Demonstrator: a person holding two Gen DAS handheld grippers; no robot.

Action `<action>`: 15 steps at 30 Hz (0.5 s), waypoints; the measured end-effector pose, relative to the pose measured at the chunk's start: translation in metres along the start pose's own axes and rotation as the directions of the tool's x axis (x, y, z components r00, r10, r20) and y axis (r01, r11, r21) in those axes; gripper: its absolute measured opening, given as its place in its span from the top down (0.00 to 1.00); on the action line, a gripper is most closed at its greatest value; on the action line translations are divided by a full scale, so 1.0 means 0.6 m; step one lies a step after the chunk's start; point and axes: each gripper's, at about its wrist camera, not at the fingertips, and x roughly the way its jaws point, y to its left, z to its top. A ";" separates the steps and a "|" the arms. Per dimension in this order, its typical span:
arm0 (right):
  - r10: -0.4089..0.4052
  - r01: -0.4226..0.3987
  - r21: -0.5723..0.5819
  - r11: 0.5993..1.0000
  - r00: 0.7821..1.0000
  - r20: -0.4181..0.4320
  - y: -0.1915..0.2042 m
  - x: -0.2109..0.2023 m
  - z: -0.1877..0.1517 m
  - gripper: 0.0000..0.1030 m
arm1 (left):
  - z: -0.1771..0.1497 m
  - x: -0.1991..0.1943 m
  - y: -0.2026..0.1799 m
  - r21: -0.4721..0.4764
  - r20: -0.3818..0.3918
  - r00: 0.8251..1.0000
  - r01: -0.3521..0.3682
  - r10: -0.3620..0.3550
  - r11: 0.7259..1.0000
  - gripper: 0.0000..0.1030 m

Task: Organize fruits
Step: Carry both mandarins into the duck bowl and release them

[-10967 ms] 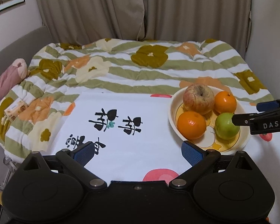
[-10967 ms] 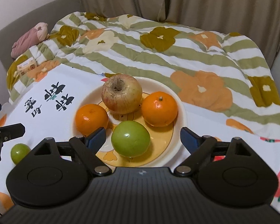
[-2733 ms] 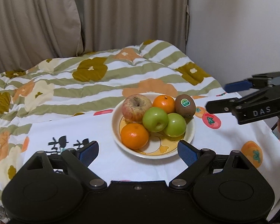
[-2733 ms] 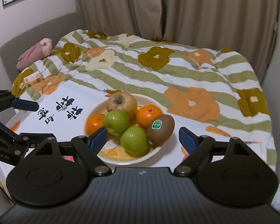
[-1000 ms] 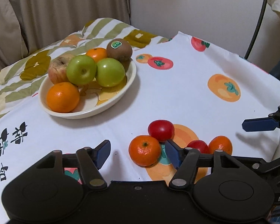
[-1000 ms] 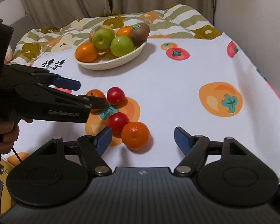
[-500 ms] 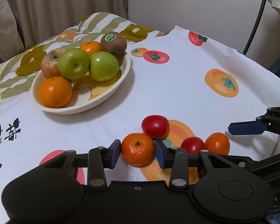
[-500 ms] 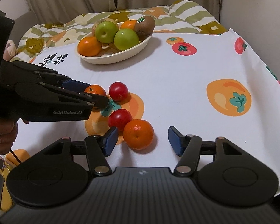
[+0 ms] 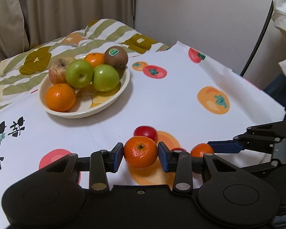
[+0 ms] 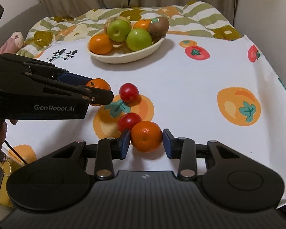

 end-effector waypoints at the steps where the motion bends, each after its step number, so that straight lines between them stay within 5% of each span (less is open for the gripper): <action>1: -0.001 0.001 -0.001 1.000 1.000 0.004 0.000 -0.005 0.001 0.50 | 0.001 -0.005 -0.003 -0.002 0.005 1.000 0.002 -0.002 1.000 0.58; 15: -0.010 0.010 -0.013 1.000 0.998 0.059 0.001 -0.079 0.026 0.50 | 0.024 -0.098 -0.028 -0.038 0.091 0.996 0.022 -0.018 0.999 0.58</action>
